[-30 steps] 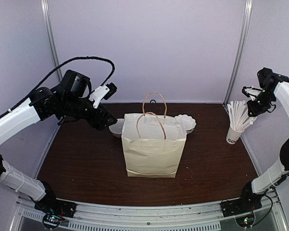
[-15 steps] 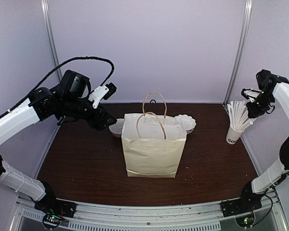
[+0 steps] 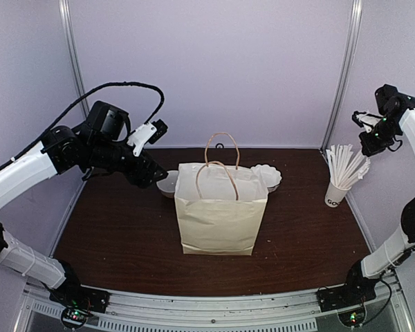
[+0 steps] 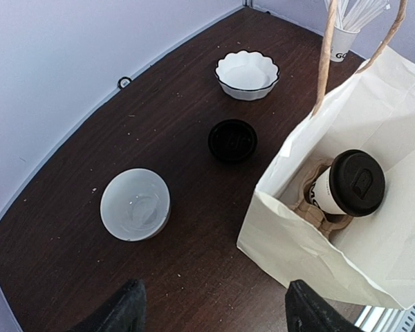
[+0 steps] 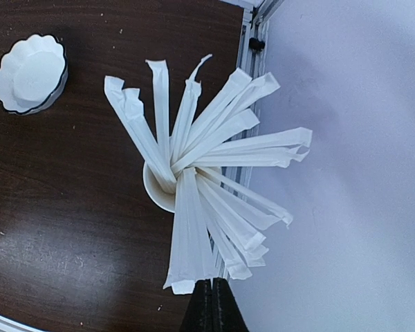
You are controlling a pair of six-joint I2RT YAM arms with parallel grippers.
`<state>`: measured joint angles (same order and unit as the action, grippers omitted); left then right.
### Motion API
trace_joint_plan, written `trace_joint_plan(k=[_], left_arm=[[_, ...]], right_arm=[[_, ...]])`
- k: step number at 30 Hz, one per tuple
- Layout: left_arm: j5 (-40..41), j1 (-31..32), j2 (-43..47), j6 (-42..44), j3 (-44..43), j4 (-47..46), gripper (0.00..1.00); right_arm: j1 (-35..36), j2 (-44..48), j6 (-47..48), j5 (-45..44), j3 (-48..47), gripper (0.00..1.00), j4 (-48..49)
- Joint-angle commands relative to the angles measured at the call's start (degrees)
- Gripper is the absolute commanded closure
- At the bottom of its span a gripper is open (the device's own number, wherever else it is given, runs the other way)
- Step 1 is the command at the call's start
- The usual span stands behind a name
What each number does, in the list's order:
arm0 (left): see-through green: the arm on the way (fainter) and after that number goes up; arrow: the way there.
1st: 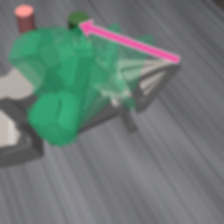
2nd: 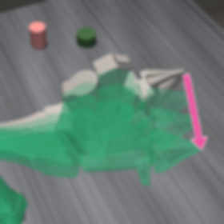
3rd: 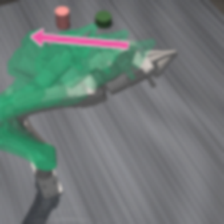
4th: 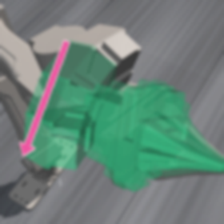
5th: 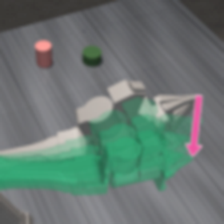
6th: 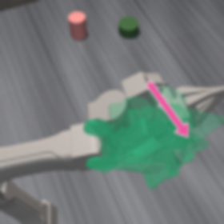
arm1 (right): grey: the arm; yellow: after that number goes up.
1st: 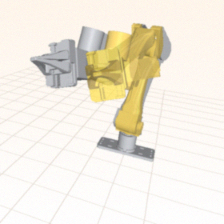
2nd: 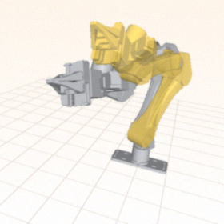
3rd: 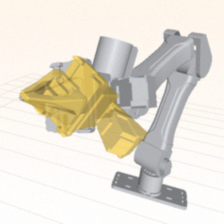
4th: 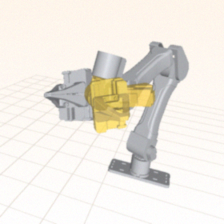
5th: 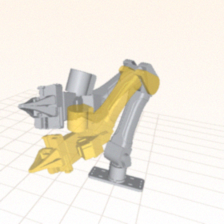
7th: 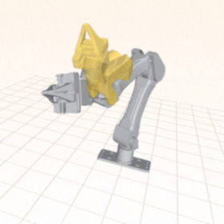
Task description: Pack the takeout coffee
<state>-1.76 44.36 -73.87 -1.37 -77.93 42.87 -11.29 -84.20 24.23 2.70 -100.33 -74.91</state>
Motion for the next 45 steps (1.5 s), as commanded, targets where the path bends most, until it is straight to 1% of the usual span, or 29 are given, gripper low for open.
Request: trace_joint_plan(k=[1, 5, 8, 12, 15, 18, 22, 27, 30, 34, 37, 40, 44, 45], left_arm=[[-0.4, 0.0, -0.5, 0.8, -0.8, -2.6, 0.27], [0.3, 0.0, -1.0, 0.8, -1.2, -2.4, 0.27], [0.9, 0.0, -2.4, 2.7, -2.8, -1.2, 0.26], [0.9, -0.1, -4.6, 3.4, -5.7, 0.2, 0.26], [3.0, -0.1, -6.6, 3.7, -8.5, 1.1, 0.26], [4.7, -0.1, -7.9, 3.3, -9.8, 1.1, 0.26], [6.2, -0.2, -7.9, 2.5, -10.2, 0.5, 0.26], [7.4, -0.3, -6.5, 1.6, -10.6, 0.5, 0.26], [9.2, -0.3, -5.4, 1.5, -10.5, 1.2, 0.25], [11.7, -0.5, -4.3, 1.5, -10.7, 2.2, 0.25], [12.9, -0.8, -3.6, 1.5, -10.5, 1.9, 0.24], [13.4, -1.0, -3.1, 1.5, -9.7, 1.3, 0.24], [13.4, -1.1, -3.0, -0.3, -9.2, 1.2, 0.24], [13.4, -1.1, -2.9, -0.3, -9.2, 1.3, 0.24]], right_arm=[[-0.4, 0.9, 0.8, 0.9, -5.7, 1.0, -5.8], [-0.4, 3.1, 1.8, 1.3, -7.7, 1.0, -6.4], [-0.4, 5.4, 2.5, 2.4, -9.4, 1.0, -6.5], [-0.4, 8.3, 3.9, 5.8, -13.4, 1.0, -6.6], [-0.5, 9.8, 3.6, 8.2, -17.2, 1.0, -6.2], [-0.5, 10.5, 3.5, 15.2, -21.7, 1.0, -6.2], [-0.4, 9.6, 2.8, 33.3, -27.5, 1.0, -7.5], [-0.4, 8.4, 3.5, 50.9, -28.7, 1.0, -9.2], [-0.4, 8.9, 6.4, 57.5, -28.7, 1.0, -11.8], [-0.3, 9.9, 11.2, 63.4, -28.5, 1.0, -16.7], [0.4, 10.5, 14.5, 65.9, -27.5, 1.0, -20.4], [3.5, 11.3, 14.6, 65.2, -24.5, 1.0, -20.1], [10.9, 11.6, 12.9, 59.5, -20.4, 1.0, -17.9], [14.1, 11.6, 12.3, 58.0, -19.1, 1.0, -16.9]])
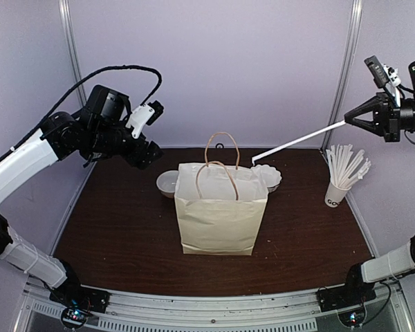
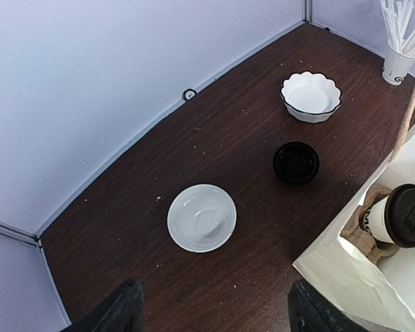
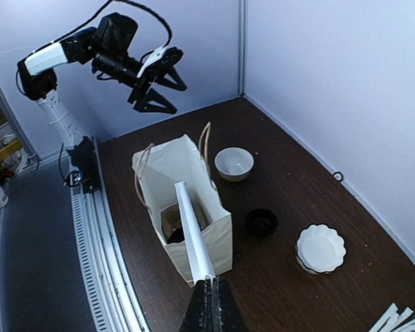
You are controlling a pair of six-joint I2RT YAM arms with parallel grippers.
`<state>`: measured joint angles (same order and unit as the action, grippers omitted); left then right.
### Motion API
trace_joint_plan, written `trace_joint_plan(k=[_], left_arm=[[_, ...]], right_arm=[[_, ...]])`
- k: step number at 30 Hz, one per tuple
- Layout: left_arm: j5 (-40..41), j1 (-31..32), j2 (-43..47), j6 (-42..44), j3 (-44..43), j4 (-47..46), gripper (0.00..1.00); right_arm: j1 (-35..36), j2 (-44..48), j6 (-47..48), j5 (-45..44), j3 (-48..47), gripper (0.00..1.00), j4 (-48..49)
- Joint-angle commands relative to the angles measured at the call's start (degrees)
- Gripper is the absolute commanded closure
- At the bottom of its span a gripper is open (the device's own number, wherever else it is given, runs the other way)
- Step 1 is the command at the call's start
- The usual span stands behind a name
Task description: Pack the takeout coffee
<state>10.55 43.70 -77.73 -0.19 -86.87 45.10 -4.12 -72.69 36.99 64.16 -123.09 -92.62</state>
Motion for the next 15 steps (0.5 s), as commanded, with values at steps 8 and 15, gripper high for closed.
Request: trace_joint_plan(k=[8, 15], left_arm=[[1.2, -0.5, 2.2, -1.7, 0.4, -0.3, 0.24], [1.4, -0.5, 4.1, -2.4, 1.8, 0.0, 0.24]], right_arm=[[25.6, -5.2, -5.1, -17.2, 7.7, 1.0, 8.4], [41.6, -19.7, -5.6, -31.3, -1.7, 1.0, 9.9]])
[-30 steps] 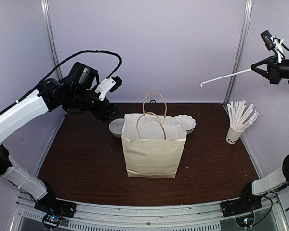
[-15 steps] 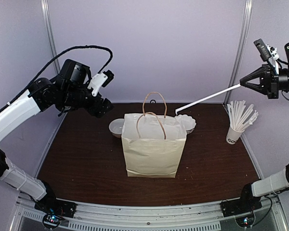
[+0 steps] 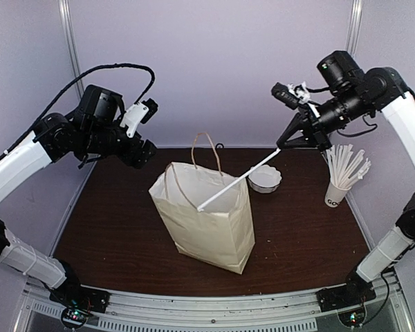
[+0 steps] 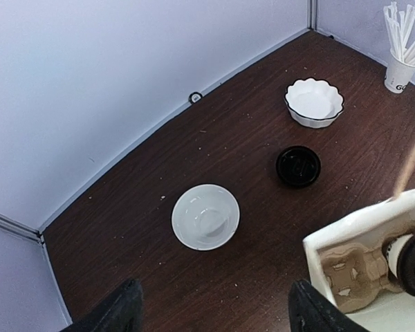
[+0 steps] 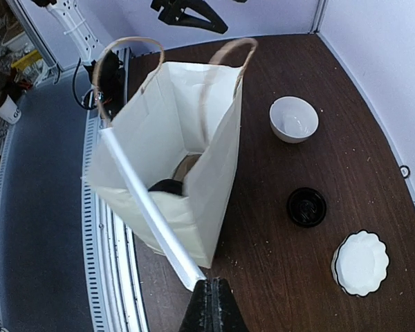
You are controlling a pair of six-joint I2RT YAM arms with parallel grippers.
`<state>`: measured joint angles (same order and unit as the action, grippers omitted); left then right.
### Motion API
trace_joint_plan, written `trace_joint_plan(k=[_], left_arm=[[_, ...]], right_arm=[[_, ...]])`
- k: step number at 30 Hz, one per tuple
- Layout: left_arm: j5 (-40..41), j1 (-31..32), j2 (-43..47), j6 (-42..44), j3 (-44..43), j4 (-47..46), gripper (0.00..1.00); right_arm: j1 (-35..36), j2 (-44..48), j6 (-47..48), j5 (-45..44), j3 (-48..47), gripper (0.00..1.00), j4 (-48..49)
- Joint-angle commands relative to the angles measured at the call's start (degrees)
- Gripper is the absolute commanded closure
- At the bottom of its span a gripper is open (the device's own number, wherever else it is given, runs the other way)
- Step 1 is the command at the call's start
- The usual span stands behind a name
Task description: Pack the takeout coffee
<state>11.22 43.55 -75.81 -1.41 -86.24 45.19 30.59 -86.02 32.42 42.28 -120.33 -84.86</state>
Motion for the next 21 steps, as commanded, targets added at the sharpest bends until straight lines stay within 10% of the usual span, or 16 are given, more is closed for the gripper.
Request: trace_joint_plan(k=[1, 10, 21], left_arm=[[0.7, -0.4, 2.6, -1.3, 1.6, -0.1, 0.24], [-0.4, -0.4, 4.7, -1.5, 2.7, 0.8, 0.24], [-0.2, -0.4, 2.6, -1.1, 0.7, 1.5, 0.24]], right_arm=[[9.0, -8.5, -1.0, -11.4, -5.7, 1.0, 2.5], [13.4, -11.6, 0.6, -21.2, -9.3, 1.0, 3.1], [19.2, -5.6, 2.2, -12.0, -9.5, 1.0, 1.8]])
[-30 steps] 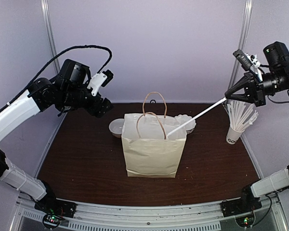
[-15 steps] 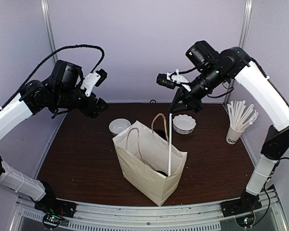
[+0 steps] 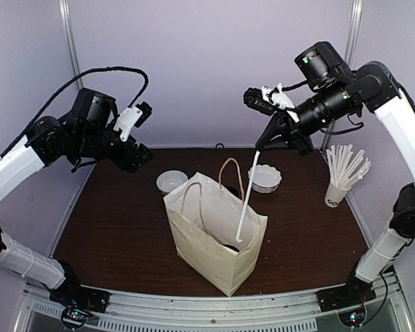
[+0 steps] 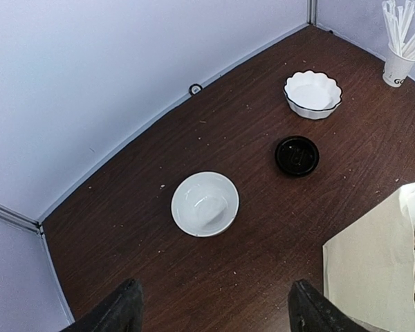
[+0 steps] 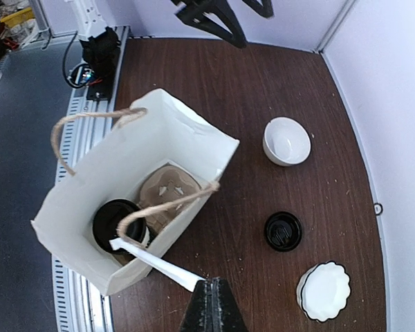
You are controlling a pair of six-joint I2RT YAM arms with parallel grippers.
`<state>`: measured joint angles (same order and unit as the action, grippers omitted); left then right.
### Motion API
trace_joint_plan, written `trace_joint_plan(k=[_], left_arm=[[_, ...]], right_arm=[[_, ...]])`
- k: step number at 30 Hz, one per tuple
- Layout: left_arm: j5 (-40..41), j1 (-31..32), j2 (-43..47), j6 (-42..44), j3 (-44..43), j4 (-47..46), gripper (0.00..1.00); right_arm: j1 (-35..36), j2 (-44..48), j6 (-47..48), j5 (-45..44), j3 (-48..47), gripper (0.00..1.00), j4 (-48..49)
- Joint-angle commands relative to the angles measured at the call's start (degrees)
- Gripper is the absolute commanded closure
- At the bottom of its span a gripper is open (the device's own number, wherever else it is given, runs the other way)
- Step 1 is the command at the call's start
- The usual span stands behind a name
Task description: Pack the takeout coffee
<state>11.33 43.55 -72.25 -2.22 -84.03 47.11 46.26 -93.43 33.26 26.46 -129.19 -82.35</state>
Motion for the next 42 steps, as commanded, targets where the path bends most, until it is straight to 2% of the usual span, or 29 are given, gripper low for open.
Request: trace_joint_plan(k=[1, 10, 15, 18, 20, 21, 23, 25, 29, 32, 36, 39, 42], left_arm=[[-0.3, -0.4, -1.2, -0.3, -1.6, -0.4, 0.24], [-0.9, -0.3, -1.3, -1.4, -2.1, -0.3, 0.24], [-0.9, -0.4, -1.3, -1.4, -2.3, -0.3, 0.24], [-0.7, -0.4, -1.6, -1.1, -2.2, -0.3, 0.24], [-0.4, -0.4, -1.7, -0.7, -2.1, -0.3, 0.24], [-0.4, -0.4, -1.8, -0.6, -2.1, -0.2, 0.24], [-0.3, -0.4, -1.7, -0.5, -2.0, 0.0, 0.24], [-0.3, -0.4, -1.6, -0.4, -1.9, -0.1, 0.24], [0.5, -0.5, -1.4, 0.3, -2.0, -0.3, 0.24], [2.0, -0.4, -1.4, 0.6, -2.4, -0.5, 0.23], [6.8, -0.5, -0.2, 0.7, -1.9, -2.3, 0.17], [11.4, -1.3, 1.5, 1.1, 0.7, -6.3, 0.07], [15.3, -2.9, 2.4, 0.3, 2.1, -8.6, 0.03]], right_arm=[[4.9, 2.2, 1.7, 3.4, -0.1, 1.0, -0.6], [15.7, -0.1, 4.6, -8.2, 0.7, 1.0, 1.3], [17.4, -6.5, 1.1, -24.1, -3.1, 1.0, 8.3], [17.4, -9.1, 1.5, -24.7, -5.9, 1.0, 10.4], [17.5, -10.2, 1.5, -23.0, -8.0, 0.56, 10.6], [17.4, -10.2, 1.3, -22.3, -8.9, 0.4, 10.6], [17.2, -9.6, 1.3, -20.3, -9.7, 0.26, 10.1], [16.1, -7.9, 1.3, -18.4, -9.5, 0.21, 9.6], [11.5, -2.8, 1.7, -15.6, -7.4, 0.19, 9.0], [4.1, 2.0, 1.1, -14.8, -3.8, 0.15, 10.7], [-10.9, 9.9, -3.4, -14.5, 8.9, 0.01, 20.0], [-23.5, 14.5, -10.5, -16.1, 21.9, 0.0, 29.1], [-30.7, 17.6, -16.3, -17.9, 32.7, 0.01, 38.4]])
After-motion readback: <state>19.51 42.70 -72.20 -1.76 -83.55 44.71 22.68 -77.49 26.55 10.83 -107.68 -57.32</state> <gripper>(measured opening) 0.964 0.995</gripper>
